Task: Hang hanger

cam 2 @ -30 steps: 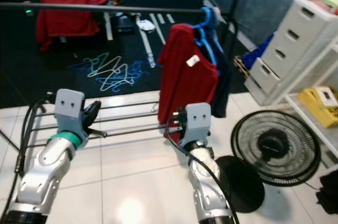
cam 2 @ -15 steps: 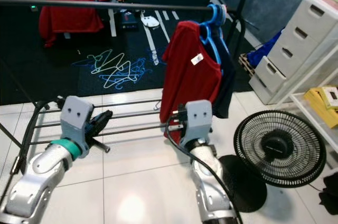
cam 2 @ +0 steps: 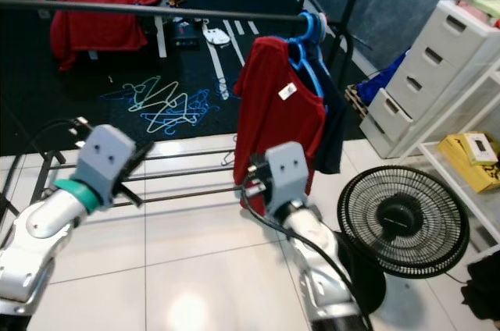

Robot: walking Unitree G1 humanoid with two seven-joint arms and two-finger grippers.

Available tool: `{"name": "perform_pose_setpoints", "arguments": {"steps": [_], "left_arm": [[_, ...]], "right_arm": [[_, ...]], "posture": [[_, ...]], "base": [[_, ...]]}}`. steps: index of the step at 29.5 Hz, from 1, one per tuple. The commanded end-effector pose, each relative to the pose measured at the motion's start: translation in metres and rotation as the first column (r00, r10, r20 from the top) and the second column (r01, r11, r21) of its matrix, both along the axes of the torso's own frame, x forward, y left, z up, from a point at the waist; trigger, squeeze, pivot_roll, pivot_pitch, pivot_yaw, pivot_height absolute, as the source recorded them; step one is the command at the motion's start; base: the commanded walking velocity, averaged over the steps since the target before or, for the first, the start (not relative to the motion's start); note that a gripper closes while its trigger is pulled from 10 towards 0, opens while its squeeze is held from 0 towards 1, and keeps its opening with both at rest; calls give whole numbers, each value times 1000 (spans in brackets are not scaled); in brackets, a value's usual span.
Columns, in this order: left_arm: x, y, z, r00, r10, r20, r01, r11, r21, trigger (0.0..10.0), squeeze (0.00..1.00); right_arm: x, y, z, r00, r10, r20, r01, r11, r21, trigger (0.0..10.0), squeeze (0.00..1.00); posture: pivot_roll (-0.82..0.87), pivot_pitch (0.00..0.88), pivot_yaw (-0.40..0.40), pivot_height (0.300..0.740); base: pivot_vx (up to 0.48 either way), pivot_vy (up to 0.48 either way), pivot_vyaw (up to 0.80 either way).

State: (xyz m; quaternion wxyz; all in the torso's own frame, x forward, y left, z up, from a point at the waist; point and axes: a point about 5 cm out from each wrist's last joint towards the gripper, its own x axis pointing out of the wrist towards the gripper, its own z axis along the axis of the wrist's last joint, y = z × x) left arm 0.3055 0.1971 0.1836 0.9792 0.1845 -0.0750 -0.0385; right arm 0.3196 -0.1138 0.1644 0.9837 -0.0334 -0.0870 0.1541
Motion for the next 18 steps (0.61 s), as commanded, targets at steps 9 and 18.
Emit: {"name": "perform_pose_setpoints", "arguments": {"steps": [9,18], "left_arm": [[-19,29,-14,960,281,-5,-280,955,-94,10000,0],[-20,4,-12,987,162,2,-161,981,-105,10000,0]], "right_arm": [[-4,-37,-6,980,-195,-34,197,978,70,10000,0],[3,-40,2,991,-129,-28,131,989,69,10000,0]], "posture": [[42,0,-33,740],[37,0,-33,740]], "base": [[0,0,0],[0,0,0]]}}
